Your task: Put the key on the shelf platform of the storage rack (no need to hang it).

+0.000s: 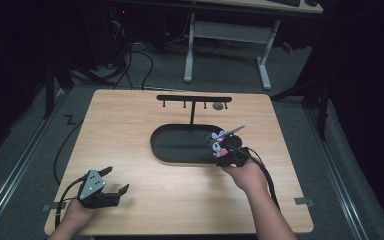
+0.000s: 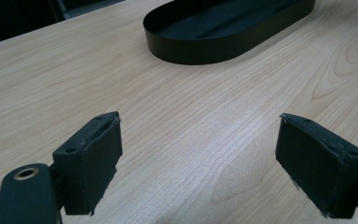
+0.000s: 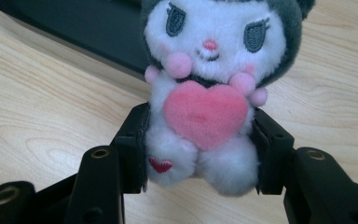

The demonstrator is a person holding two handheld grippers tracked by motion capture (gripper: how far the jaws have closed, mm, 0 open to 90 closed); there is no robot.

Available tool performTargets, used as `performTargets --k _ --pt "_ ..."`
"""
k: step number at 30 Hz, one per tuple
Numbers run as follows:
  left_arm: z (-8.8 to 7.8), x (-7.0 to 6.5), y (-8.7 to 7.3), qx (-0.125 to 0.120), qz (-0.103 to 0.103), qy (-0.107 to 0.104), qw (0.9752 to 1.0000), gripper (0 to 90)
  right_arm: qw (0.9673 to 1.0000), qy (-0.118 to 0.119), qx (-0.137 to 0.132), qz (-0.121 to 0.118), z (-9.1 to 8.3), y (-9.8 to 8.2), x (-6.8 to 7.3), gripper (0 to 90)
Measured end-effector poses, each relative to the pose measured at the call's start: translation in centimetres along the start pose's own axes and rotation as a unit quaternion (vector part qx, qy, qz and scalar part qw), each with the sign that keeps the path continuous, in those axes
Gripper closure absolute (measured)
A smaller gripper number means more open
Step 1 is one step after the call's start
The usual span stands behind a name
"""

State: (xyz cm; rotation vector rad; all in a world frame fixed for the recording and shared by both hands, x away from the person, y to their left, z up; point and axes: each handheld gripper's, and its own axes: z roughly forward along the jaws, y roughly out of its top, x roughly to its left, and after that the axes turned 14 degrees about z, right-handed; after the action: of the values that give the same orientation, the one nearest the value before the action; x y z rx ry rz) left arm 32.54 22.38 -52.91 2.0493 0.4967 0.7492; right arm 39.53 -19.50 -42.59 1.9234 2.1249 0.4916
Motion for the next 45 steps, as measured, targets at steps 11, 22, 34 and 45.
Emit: performTargets --k 11,22,34,45 --pt "0.0 0.0 0.0 -0.001 -0.001 0.000 1.0000 15.5 1.0000 0.002 0.003 -0.009 0.9 1.7 1.6 48.5" --pt "0.0 0.0 0.0 -0.001 0.000 -0.001 1.0000 15.5 0.9999 -0.002 0.002 -0.011 2.6 3.3 2.4 48.5" --pt "0.0 0.0 0.0 -0.001 0.000 -0.001 1.0000 15.5 0.9999 0.003 0.000 -0.010 4.3 4.7 3.4 48.3" --pt "0.0 -0.1 0.0 -0.003 0.000 0.000 1.0000 15.5 1.0000 -0.004 0.002 -0.003 5.9 5.2 3.5 48.1"
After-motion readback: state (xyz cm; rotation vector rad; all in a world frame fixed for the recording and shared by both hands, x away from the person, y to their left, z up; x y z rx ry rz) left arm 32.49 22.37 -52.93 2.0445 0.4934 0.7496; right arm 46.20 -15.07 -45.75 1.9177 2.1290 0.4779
